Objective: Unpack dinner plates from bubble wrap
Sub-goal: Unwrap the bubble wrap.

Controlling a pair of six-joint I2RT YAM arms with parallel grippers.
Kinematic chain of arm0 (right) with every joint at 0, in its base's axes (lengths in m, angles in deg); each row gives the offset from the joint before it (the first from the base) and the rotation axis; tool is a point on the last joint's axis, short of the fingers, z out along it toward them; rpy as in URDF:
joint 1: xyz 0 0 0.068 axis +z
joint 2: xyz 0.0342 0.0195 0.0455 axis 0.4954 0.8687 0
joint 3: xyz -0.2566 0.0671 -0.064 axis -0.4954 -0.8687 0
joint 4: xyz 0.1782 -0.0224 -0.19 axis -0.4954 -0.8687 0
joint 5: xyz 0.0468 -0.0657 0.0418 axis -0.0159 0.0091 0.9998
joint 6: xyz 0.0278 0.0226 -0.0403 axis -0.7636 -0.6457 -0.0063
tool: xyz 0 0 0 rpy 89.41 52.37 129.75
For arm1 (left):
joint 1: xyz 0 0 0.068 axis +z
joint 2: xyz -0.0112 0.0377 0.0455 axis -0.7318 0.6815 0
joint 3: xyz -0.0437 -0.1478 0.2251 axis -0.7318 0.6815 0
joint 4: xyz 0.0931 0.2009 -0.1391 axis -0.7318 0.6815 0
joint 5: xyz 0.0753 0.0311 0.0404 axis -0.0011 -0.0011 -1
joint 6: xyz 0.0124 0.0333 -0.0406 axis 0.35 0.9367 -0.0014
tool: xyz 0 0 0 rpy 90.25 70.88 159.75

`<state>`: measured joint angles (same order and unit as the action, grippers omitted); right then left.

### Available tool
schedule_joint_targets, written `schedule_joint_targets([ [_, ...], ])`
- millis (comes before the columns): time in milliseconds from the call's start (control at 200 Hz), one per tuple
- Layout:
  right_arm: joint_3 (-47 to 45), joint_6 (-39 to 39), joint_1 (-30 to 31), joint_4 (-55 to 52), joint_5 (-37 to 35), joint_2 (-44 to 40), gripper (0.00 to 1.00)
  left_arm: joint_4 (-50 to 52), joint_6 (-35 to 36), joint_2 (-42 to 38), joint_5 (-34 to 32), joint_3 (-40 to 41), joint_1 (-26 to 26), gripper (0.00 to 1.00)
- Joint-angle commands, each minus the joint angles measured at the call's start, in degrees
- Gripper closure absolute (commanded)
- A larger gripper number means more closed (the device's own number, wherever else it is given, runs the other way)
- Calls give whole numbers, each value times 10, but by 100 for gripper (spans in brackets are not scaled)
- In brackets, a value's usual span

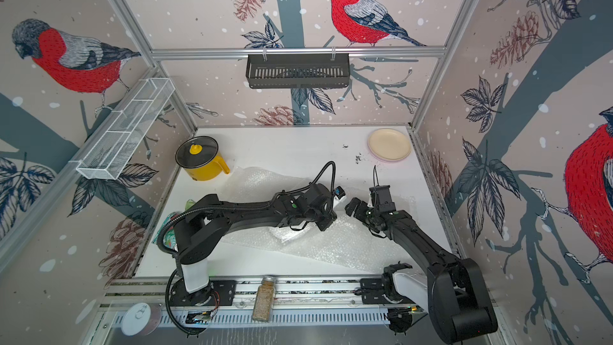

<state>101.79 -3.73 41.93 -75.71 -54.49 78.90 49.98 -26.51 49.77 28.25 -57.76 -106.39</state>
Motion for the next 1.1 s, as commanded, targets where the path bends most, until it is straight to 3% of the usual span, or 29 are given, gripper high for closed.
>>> schedule_joint_targets([
  [0,-4,-11,0,23,-3,17,1,4,-57,-18,-4,-3,25,100],
  [215,-17,-13,0,46,-5,31,1,-12,-118,-82,33,19,80,100],
  [380,-23,-15,1,61,1,54,1,-20,-142,-117,77,1,92,100],
  [460,-20,-11,1,61,0,63,1,-14,-149,-114,107,-26,92,100],
  [605,-12,0,1,49,-22,65,1,-17,-172,-105,98,-48,92,100],
  [825,34,18,-5,3,-84,55,1,-47,-207,-41,142,-55,92,100],
  [946,73,29,-14,-31,-115,48,1,-74,-222,-30,184,-52,92,76],
  [1096,113,42,-25,-64,-138,20,1,-118,-222,-77,235,-27,93,44],
])
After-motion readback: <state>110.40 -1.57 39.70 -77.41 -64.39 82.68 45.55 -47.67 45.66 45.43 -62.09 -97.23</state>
